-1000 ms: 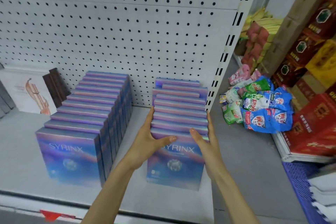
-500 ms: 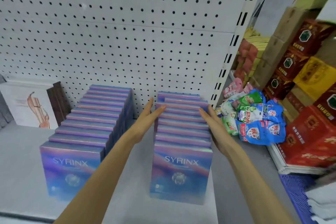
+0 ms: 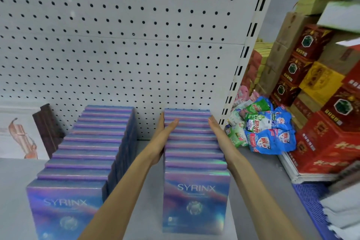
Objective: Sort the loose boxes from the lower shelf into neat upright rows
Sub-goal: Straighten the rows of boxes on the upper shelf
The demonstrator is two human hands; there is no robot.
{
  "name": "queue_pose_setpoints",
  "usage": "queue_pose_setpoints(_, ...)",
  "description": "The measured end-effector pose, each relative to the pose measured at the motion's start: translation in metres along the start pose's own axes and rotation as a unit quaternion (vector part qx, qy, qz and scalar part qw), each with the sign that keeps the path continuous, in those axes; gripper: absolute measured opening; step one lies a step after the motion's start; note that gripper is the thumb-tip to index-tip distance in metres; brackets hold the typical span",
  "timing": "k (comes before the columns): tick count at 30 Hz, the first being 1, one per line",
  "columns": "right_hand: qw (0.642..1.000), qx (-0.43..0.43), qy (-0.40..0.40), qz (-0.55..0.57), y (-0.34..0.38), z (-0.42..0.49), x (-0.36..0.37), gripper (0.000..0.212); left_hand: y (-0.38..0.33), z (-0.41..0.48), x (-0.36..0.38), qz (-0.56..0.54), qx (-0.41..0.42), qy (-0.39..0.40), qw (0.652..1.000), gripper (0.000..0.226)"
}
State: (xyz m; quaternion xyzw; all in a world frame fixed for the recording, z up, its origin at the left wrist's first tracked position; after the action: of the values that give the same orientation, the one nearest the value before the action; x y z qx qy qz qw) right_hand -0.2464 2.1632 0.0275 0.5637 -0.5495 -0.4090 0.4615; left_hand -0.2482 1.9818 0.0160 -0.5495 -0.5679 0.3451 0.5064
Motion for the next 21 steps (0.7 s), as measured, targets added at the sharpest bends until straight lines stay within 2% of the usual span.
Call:
queue_pose_setpoints(7, 0.997, -0.014, -0.01, -0.069, 0.001, -0.003, 0.001, 0.062, 0.0, -0.001, -0.004, 0.068, 0.036, -0.014, 0.997, 0.085)
queue_pose_setpoints(11, 0.992, -0.07, -0.013, -0.104, 0.002, -0.009, -0.005, 0.07, -0.005, -0.014, -0.003, 0.18, 0.098, -0.031, 0.978, 0.08)
queue_pose_setpoints(14, 0.985, -0.076, -0.002, -0.153, 0.0, -0.008, -0.001, 0.069, -0.004, -0.016, 0.005, 0.286, 0.1, -0.047, 0.952, 0.081)
queue_pose_setpoints(18, 0.986, -0.071, 0.014, -0.152, 0.003, -0.01, 0.001, 0.068, -0.006, -0.018, 0.008, 0.287, 0.093, -0.048, 0.952, 0.082)
queue_pose_setpoints(21, 0.991, -0.061, 0.014, -0.12, 0.006, -0.019, -0.002, 0.069, -0.009, -0.029, 0.004, 0.245, 0.095, -0.045, 0.964, 0.076)
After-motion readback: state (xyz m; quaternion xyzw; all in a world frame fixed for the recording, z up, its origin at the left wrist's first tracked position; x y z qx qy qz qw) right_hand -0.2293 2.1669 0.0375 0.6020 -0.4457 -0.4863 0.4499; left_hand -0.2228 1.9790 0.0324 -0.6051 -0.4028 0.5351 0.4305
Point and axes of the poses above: each hand's wrist, its own z-axis towards the middle knuckle, its own x-axis out of the palm, y = z × x, the point moved 4 cm from there along z, towards the middle knuckle
